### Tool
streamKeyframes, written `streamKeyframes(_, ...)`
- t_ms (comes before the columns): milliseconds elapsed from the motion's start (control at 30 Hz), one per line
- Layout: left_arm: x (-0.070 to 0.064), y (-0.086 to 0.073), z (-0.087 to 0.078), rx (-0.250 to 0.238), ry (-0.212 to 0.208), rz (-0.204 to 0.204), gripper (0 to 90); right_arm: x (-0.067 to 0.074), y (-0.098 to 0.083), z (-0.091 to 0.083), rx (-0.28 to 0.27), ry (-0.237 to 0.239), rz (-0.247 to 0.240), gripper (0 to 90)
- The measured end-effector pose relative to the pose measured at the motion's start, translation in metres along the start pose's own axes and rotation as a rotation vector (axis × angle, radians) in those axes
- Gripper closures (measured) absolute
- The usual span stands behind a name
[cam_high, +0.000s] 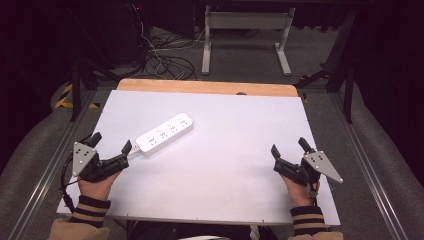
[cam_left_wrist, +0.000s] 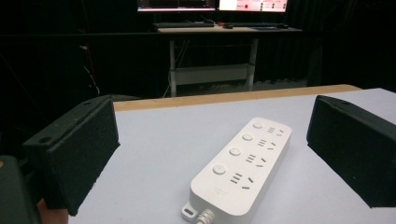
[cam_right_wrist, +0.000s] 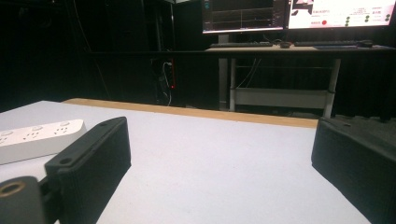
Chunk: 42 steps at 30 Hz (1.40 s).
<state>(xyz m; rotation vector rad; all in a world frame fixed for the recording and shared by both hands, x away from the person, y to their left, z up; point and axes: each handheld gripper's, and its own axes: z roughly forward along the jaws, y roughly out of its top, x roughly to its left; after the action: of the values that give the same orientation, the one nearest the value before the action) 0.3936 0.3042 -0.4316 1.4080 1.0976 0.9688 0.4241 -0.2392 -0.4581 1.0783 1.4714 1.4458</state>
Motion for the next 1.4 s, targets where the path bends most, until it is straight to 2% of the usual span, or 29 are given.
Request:
streamKeyframes(167,0.0,0.002,0.0,0.005,-0.024,-0.001,4.6,0.001,0.0,0.0,0.003,0.004,-0.003,5.2)
streamKeyframes(233,-0.001,0.004,0.001,0.026,-0.031,-0.001,5.5,0.001,0.0,0.0,0.005,0.004,0.0,5.2)
streamKeyframes(400,-0.002,0.006,0.0,0.035,-0.035,0.001,6.6,0.001,0.0,-0.001,0.006,0.003,0.001,5.2)
streamKeyframes(533,-0.002,0.007,0.0,0.052,-0.04,0.006,12.9,0.001,0.0,-0.001,0.007,0.005,-0.002,5.2)
streamKeyframes(600,0.0,0.008,-0.002,0.039,-0.06,0.005,29.8,0.001,0.0,-0.001,0.01,0.007,-0.01,5.5)
streamKeyframes(633,0.0,0.008,-0.002,0.039,-0.06,0.005,36.1,0.001,0.0,-0.001,0.011,0.009,-0.009,5.5)
streamKeyframes(700,0.002,0.009,-0.002,0.046,-0.089,0.004,54.6,0.001,0.0,-0.001,0.01,0.011,-0.009,5.6)
streamKeyframes(733,0.004,0.01,-0.001,0.061,-0.092,-0.003,58.6,0.002,0.0,-0.001,0.012,0.013,-0.007,5.6)
streamKeyframes(867,0.009,0.014,0.008,0.109,-0.066,0.012,78.5,0.002,-0.001,-0.001,0.014,0.016,-0.005,5.7)
streamKeyframes(933,0.01,0.015,0.01,0.113,-0.06,0.022,89.7,0.002,-0.001,-0.001,0.016,0.014,-0.005,5.8)
streamKeyframes(967,0.011,0.017,0.013,0.114,-0.059,0.024,89.9,0.002,-0.001,-0.001,0.016,0.016,-0.005,5.8)
streamKeyframes(1033,0.011,0.022,0.021,0.147,-0.069,0.047,90.0,0.003,-0.001,-0.001,0.016,0.017,-0.005,5.9)
streamKeyframes(1100,0.003,0.026,0.029,0.18,-0.064,0.128,90.0,0.003,-0.001,0.0,0.017,0.02,-0.004,6.2)
streamKeyframes(1133,-0.001,0.028,0.035,0.203,-0.066,0.153,90.0,0.003,-0.001,0.0,0.018,0.021,-0.004,6.3)
streamKeyframes(1167,-0.005,0.032,0.049,0.267,-0.088,0.192,90.0,0.003,-0.001,0.0,0.018,0.022,-0.005,6.3)
streamKeyframes(1200,-0.005,0.032,0.049,0.267,-0.088,0.192,90.0,0.003,-0.001,0.0,0.018,0.022,-0.005,6.5)
streamKeyframes(1233,-0.008,0.034,0.067,0.344,-0.104,0.209,90.0,0.003,-0.001,0.0,0.019,0.022,-0.005,6.7)
streamKeyframes(1300,-0.009,0.037,0.087,0.456,-0.114,0.225,90.0,0.003,-0.001,0.0,0.02,0.025,-0.003,7.5)
streamKeyframes(1400,-0.012,0.039,0.111,0.595,-0.131,0.272,90.0,0.003,-0.001,0.0,0.026,0.031,-0.003,8.1)
